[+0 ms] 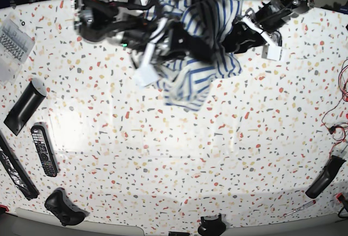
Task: Layout the t-shirt on the table in an organized manner, then fold the t-shirt properly
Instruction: 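Fold the lifted end over toward the left gripper's folded end, then grasp the bundled shirt with the left gripper and drag it sideways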
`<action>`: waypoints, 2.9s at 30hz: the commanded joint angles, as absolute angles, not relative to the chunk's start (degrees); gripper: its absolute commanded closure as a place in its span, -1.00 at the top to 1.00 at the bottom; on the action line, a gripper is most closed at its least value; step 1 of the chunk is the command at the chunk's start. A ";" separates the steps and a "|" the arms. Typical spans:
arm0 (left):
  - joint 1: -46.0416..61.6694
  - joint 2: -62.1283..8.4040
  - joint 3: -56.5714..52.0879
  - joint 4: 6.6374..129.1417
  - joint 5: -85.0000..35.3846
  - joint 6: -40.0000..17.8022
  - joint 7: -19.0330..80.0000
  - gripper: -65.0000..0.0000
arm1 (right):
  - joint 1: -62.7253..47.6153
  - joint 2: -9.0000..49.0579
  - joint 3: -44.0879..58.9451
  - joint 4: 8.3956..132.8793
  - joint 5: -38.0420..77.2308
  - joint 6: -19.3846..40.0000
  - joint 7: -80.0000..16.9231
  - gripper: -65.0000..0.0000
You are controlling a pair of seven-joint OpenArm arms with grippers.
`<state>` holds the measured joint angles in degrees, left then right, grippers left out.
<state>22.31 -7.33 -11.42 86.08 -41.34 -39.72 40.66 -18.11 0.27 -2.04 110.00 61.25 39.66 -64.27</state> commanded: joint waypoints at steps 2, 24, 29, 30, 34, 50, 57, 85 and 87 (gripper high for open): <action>21.85 -7.46 -11.03 86.43 -40.03 -40.00 42.15 -0.35 | -17.80 -1.87 -6.07 111.26 59.64 40.00 -61.49 -1.00; 17.93 -17.17 -11.68 94.65 -37.93 -40.00 41.91 -0.35 | -12.10 -7.31 -15.20 111.48 60.25 40.00 -55.22 -0.08; 17.98 -20.01 -17.72 98.89 -37.98 -38.30 41.93 -0.35 | -8.29 -7.29 -8.34 113.82 58.63 40.00 -60.14 -0.08; 18.15 -20.03 -19.31 99.68 -38.24 -38.33 41.93 -0.35 | -8.16 -7.29 -6.24 114.54 56.93 40.00 -60.03 -0.08; 20.18 -20.03 -22.65 103.22 -44.95 -39.22 41.95 -0.35 | -8.08 -6.02 3.16 117.03 50.52 40.00 -60.01 -0.08; 30.37 -19.73 -7.57 127.13 -50.59 -40.00 48.12 -0.37 | -12.51 9.23 29.41 117.10 45.17 40.00 -59.68 -0.08; 30.30 -19.70 6.28 127.11 -33.98 -37.39 43.24 -0.37 | -13.50 9.37 30.00 117.10 45.15 40.00 -59.83 -0.08; 28.25 -19.70 19.99 127.11 -8.99 -11.99 39.38 -0.37 | -13.50 9.39 30.00 117.10 45.15 40.00 -59.83 -0.08; 28.27 -19.73 19.99 127.11 -9.04 -11.99 41.23 -0.37 | -13.50 9.39 30.00 117.10 45.15 40.00 -59.83 -0.08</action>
